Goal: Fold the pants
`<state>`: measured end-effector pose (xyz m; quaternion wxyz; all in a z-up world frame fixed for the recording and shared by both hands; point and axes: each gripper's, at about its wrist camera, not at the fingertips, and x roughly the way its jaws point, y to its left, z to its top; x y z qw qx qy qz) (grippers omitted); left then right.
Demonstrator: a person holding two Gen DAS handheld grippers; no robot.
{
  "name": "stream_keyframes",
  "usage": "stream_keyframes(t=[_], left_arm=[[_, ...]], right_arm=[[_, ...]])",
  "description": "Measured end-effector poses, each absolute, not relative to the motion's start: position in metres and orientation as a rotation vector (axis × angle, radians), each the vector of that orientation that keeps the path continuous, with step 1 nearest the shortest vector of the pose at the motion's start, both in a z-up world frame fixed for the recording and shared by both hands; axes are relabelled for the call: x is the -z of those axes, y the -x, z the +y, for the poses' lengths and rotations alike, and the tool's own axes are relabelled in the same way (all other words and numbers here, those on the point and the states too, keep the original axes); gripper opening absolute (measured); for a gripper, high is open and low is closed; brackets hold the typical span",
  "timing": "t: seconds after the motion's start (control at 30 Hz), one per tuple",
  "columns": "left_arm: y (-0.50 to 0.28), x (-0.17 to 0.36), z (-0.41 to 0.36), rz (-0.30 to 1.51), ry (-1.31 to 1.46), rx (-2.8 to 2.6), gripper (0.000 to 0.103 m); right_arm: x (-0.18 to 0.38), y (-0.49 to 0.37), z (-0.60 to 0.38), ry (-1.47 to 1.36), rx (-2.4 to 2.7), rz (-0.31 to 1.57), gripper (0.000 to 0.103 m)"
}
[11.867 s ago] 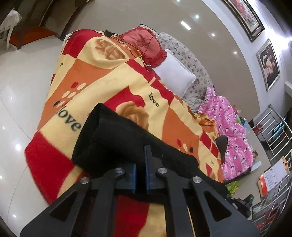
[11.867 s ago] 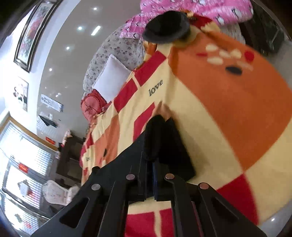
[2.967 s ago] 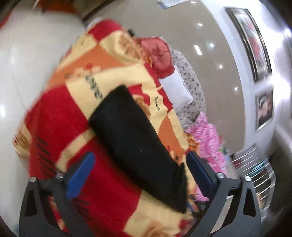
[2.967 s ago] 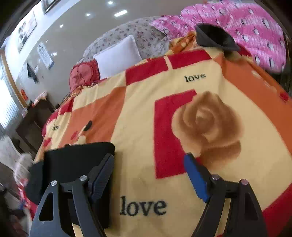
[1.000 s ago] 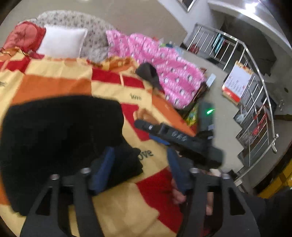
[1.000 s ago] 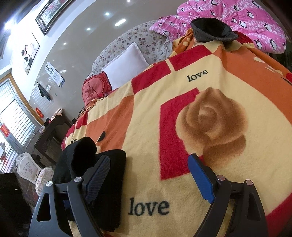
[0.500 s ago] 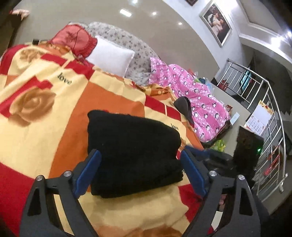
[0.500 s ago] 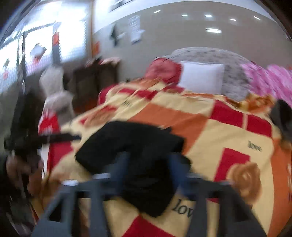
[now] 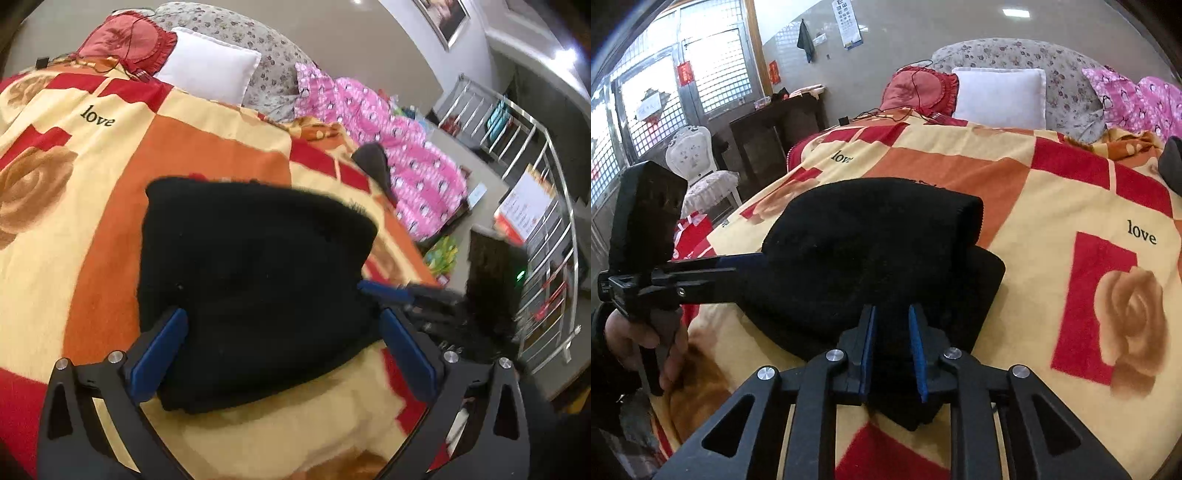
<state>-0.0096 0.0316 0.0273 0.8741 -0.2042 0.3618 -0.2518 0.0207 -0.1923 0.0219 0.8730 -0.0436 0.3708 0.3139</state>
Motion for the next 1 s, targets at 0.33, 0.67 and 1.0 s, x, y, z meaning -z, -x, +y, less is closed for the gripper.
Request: stream_keyframes(t=[0.33, 0.67, 1.0], left_arm=[[-0.072, -0.05, 0.034, 0.768, 0.354, 0.452, 0.103], [-0.077, -0.032, 0.023, 0.83, 0.261, 0.435, 0.103], [-0.029, -0.02, 0.011, 0.812, 0.259, 0.517, 0.103]], right_arm=[[-0.069, -0.069, -0.157, 0.161, -0.59, 0.733, 0.028], [-0.038, -0.076, -0.171, 0.107, -0.565, 0.798, 0.034], [-0.028, -0.027, -0.18, 0.071, -0.633, 0.805, 0.058]])
